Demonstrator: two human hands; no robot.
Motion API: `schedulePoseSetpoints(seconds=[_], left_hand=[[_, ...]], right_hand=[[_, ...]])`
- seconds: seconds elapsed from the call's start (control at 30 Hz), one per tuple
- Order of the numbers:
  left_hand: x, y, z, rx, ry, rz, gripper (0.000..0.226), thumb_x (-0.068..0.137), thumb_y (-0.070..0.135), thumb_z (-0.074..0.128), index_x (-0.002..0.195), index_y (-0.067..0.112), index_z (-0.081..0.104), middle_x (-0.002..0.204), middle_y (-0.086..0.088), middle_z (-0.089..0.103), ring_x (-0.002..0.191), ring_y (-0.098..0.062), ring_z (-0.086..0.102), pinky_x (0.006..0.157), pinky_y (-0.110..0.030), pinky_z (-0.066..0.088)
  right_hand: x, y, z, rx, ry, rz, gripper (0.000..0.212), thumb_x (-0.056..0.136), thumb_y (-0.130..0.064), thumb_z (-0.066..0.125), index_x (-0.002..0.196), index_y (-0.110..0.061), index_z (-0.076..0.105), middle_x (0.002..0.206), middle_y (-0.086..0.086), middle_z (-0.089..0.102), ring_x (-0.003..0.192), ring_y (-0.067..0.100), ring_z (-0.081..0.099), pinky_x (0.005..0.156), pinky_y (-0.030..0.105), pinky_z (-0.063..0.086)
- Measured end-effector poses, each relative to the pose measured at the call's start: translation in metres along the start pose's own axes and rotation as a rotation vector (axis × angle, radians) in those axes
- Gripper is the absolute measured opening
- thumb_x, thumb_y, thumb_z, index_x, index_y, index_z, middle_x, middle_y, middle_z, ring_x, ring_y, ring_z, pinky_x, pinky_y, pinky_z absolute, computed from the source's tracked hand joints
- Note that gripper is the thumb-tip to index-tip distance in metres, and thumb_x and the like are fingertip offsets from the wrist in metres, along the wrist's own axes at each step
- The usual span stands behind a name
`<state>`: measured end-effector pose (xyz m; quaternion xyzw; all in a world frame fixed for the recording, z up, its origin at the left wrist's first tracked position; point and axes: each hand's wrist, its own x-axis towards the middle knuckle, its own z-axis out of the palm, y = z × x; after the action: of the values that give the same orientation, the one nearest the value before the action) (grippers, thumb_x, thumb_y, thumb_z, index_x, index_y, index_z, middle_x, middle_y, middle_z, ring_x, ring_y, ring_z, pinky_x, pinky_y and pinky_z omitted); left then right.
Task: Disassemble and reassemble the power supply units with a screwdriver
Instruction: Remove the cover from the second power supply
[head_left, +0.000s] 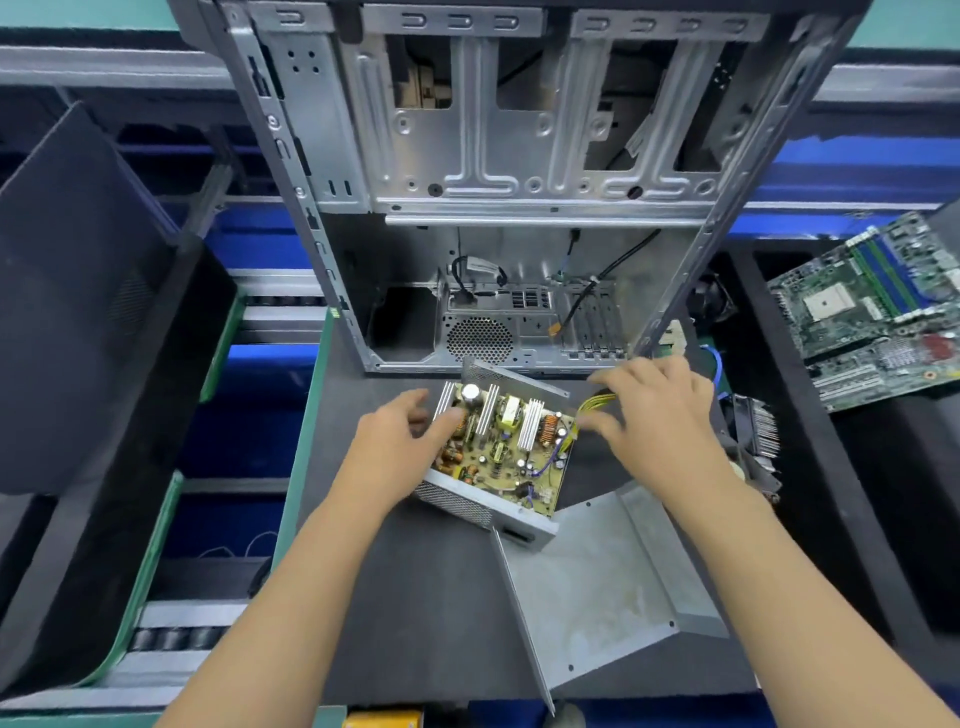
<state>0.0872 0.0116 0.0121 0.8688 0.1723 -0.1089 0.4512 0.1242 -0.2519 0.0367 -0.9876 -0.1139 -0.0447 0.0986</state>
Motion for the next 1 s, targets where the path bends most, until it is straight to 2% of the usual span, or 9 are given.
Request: schedulePoseSetpoints(seconds=[0.13, 0.27, 0.37, 0.5, 0.63, 0.77, 0.9, 0.97, 1.0], left_hand=[[-0.001, 0.005, 0.015, 0.121, 0.077, 0.072, 0.027, 0.1, 0.039, 0.052, 0.096, 0.019, 0.069, 0.079, -0.002, 0.068, 0.085, -0.025, 0.061, 0.069, -0.034, 0.045], [-0.004, 0.005, 0.02, 0.229, 0.179, 0.102, 0.038, 0.104, 0.028, 0.045, 0.068, 0.019, 0.047, 0.061, -0.003, 0.053, 0.071, -0.028, 0.046, 0.057, -0.036, 0.031], [-0.006, 0.005, 0.024, 0.308, 0.226, 0.13, 0.035, 0.105, 0.026, 0.042, 0.073, 0.012, 0.045, 0.064, -0.009, 0.053, 0.07, -0.036, 0.046, 0.059, -0.039, 0.035], [-0.007, 0.01, 0.025, 0.382, 0.268, 0.173, 0.032, 0.105, 0.025, 0.041, 0.077, 0.009, 0.044, 0.065, -0.013, 0.053, 0.065, -0.04, 0.048, 0.06, -0.042, 0.043], [-0.007, 0.009, 0.02, 0.405, 0.369, 0.186, 0.033, 0.104, 0.023, 0.042, 0.075, 0.008, 0.046, 0.061, -0.011, 0.053, 0.061, -0.039, 0.05, 0.057, -0.041, 0.042], [-0.006, 0.001, 0.017, 0.367, 0.342, 0.1, 0.034, 0.101, 0.026, 0.045, 0.073, 0.009, 0.052, 0.064, -0.01, 0.057, 0.065, -0.04, 0.053, 0.059, -0.042, 0.046], [-0.003, 0.001, 0.013, 0.288, 0.22, 0.056, 0.027, 0.102, 0.035, 0.05, 0.109, 0.017, 0.068, 0.094, -0.005, 0.068, 0.089, -0.031, 0.059, 0.076, -0.037, 0.047], [-0.009, 0.005, 0.009, 0.25, 0.253, 0.273, 0.03, 0.098, 0.037, 0.059, 0.118, 0.017, 0.068, 0.11, -0.002, 0.066, 0.105, -0.026, 0.057, 0.09, -0.032, 0.042], [-0.013, 0.006, 0.006, 0.259, 0.235, 0.436, 0.031, 0.095, 0.038, 0.065, 0.116, 0.016, 0.069, 0.11, -0.001, 0.064, 0.107, -0.024, 0.053, 0.093, -0.026, 0.037]], right_hand=[[-0.01, 0.011, 0.003, -0.024, 0.005, -0.02, 0.029, 0.081, -0.039, 0.076, 0.102, -0.021, 0.071, 0.099, -0.002, 0.063, 0.106, 0.028, 0.051, 0.093, 0.039, 0.024], [-0.01, 0.016, -0.003, 0.048, -0.057, -0.184, 0.019, 0.09, -0.032, 0.069, 0.093, -0.015, 0.063, 0.09, 0.0, 0.061, 0.09, 0.027, 0.055, 0.083, 0.036, 0.037], [-0.012, 0.015, -0.009, 0.13, -0.12, -0.186, 0.025, 0.092, -0.043, 0.062, 0.094, -0.018, 0.056, 0.086, -0.006, 0.06, 0.082, 0.021, 0.056, 0.071, 0.034, 0.038], [-0.011, 0.011, -0.005, 0.164, -0.151, -0.176, 0.032, 0.093, -0.047, 0.06, 0.101, -0.016, 0.06, 0.096, -0.003, 0.061, 0.092, 0.02, 0.055, 0.083, 0.041, 0.041], [-0.002, 0.0, 0.001, 0.205, -0.014, -0.17, 0.024, 0.095, -0.035, 0.06, 0.094, -0.013, 0.068, 0.089, 0.002, 0.062, 0.087, 0.027, 0.058, 0.081, 0.045, 0.041], [0.007, -0.013, 0.012, 0.011, -0.112, -0.095, 0.03, 0.098, -0.044, 0.052, 0.111, -0.02, 0.065, 0.108, -0.002, 0.059, 0.107, 0.024, 0.05, 0.096, 0.038, 0.026], [-0.013, -0.013, -0.001, 0.044, 0.104, -0.012, 0.03, 0.088, -0.038, 0.069, 0.111, -0.02, 0.065, 0.113, -0.001, 0.059, 0.107, 0.028, 0.049, 0.09, 0.04, 0.032], [-0.031, 0.002, -0.012, 0.062, 0.175, 0.145, 0.036, 0.085, -0.047, 0.069, 0.107, -0.02, 0.063, 0.101, 0.0, 0.062, 0.097, 0.031, 0.05, 0.079, 0.042, 0.039], [-0.041, 0.013, -0.018, 0.07, 0.089, 0.238, 0.04, 0.085, -0.054, 0.066, 0.105, -0.02, 0.062, 0.098, 0.0, 0.063, 0.096, 0.031, 0.051, 0.078, 0.042, 0.042]])
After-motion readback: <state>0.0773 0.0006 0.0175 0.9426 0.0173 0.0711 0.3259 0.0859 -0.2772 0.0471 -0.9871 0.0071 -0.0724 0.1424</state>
